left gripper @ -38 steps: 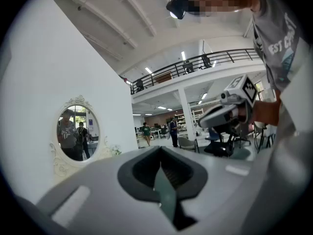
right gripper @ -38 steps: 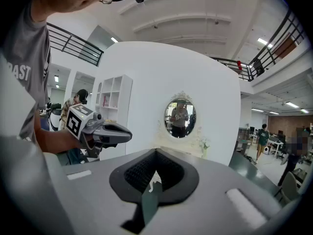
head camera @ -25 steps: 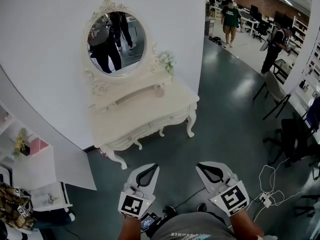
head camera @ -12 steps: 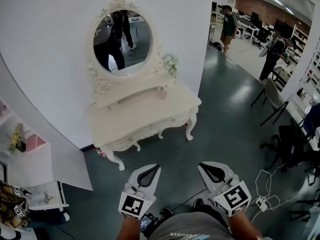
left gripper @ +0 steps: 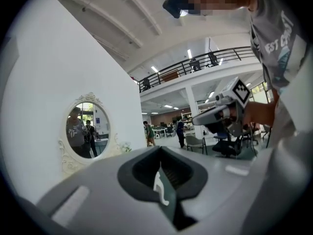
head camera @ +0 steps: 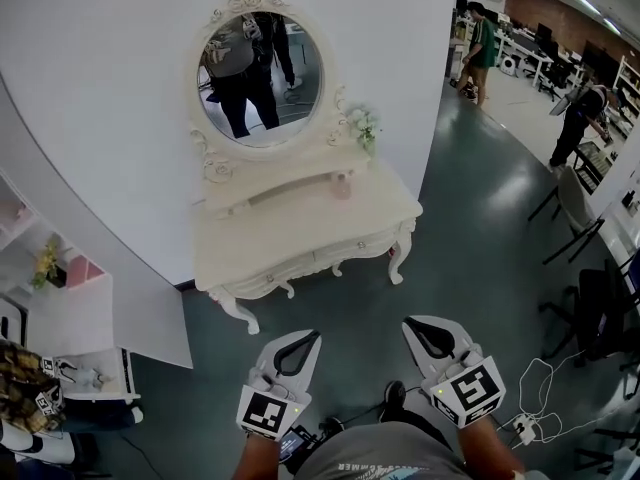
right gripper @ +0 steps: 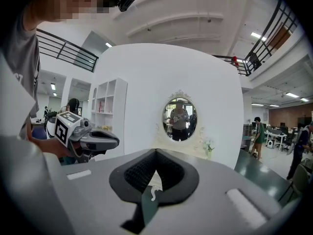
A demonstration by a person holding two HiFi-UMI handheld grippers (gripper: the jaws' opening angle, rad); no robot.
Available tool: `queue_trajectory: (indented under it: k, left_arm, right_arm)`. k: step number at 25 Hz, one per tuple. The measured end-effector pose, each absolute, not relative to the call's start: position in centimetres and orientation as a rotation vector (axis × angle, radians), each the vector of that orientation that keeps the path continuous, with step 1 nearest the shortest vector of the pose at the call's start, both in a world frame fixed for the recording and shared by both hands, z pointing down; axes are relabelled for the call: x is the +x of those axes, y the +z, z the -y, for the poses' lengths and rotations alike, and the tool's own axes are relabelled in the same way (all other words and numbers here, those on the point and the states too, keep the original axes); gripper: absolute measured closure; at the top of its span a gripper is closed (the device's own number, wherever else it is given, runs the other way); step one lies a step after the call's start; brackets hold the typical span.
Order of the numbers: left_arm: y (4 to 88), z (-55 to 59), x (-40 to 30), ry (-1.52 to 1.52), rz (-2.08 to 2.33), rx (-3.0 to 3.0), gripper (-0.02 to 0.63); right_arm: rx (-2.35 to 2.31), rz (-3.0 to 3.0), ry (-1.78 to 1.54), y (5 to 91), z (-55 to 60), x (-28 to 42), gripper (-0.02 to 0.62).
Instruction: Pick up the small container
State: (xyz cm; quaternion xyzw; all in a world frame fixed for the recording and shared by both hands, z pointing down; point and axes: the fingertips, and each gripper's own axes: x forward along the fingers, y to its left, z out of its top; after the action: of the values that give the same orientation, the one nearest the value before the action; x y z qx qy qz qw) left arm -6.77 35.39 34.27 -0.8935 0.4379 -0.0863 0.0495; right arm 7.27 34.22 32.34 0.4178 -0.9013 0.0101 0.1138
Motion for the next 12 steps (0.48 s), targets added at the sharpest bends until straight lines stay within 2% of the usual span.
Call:
queue_trajectory:
  k: [12]
  left_arm:
    - [34.6,-28.2,0.9,-0.353,-1.509,-2.616,0.603]
  right_arm:
    - [1.025,2.763,0.051,33.3,-24.2,13.9,0.594]
